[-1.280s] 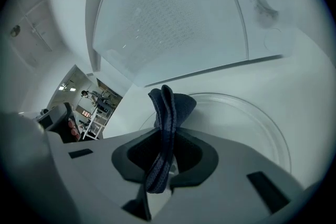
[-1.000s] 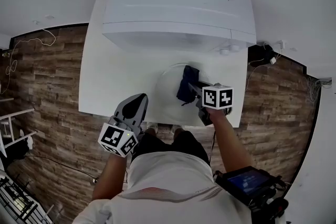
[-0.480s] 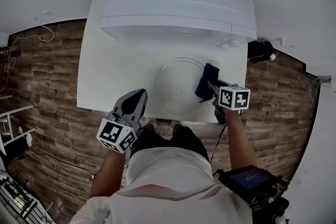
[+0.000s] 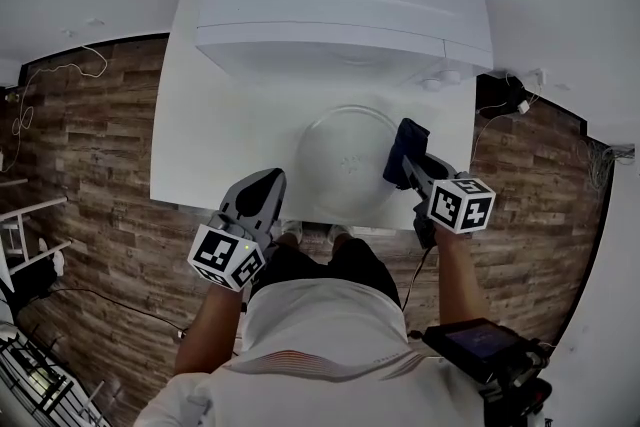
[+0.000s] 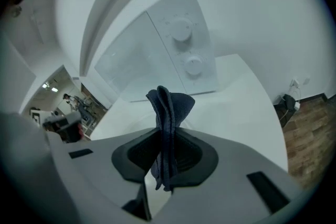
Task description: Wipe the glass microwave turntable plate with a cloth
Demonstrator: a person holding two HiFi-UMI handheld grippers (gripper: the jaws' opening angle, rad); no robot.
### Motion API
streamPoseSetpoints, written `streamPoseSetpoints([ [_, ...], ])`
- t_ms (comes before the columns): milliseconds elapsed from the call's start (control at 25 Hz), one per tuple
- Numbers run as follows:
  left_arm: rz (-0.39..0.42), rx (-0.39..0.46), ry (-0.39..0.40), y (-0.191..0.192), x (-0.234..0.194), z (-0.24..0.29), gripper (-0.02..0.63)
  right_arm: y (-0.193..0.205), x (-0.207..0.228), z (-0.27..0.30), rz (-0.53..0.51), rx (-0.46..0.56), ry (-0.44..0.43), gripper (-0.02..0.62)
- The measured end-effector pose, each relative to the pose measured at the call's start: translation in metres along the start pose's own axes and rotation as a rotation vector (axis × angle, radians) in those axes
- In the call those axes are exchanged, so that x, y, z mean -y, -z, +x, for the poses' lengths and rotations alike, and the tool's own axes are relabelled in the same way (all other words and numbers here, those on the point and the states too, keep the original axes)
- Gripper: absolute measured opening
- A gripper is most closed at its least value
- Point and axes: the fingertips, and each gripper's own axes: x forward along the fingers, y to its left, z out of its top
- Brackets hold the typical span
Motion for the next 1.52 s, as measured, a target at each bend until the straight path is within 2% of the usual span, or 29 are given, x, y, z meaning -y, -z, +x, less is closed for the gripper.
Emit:
streamPoseSetpoints([
  [120, 0.000, 0.004, -0.010, 0.000, -0.003, -0.006, 0.010, -0.020, -0.052, -0.016, 0.060, 0.093, -0.142, 0.064],
  [200, 0.001, 0.007, -0.015, 0.000, -0.005, -0.010, 0.009, -0.021, -0.085, -0.016, 0.058, 0.102, -0.214, 0.063],
  [400, -0.002, 0.009, -0.021, 0.002, -0.008, -0.023, 0.011, 0.011, -0.147, 0.019, 0.069, 0.012, -0.345, 0.064],
  [560, -0.012, 0.000, -0.026, 0.009, -0.013, -0.033, 0.009, 0.048, -0.178, 0.064, 0.024, -0.119, -0.392, 0.063],
  [800, -0.021, -0.011, -0.027, 0.016, -0.019, -0.043, 0.010, 0.090, -0.170, 0.105, 0.076, -0.234, -0.345, 0.064],
  [1160, -0.026, -0.015, -0.001, 0.018, -0.018, -0.037, 0.010, 0.087, -0.128, 0.088, 0.162, -0.196, -0.257, 0.064],
  [1520, -0.013, -0.032, 0.032, 0.019, -0.002, -0.025, 0.009, 0.092, -0.078, 0.059, 0.170, -0.191, -0.164, 0.064],
])
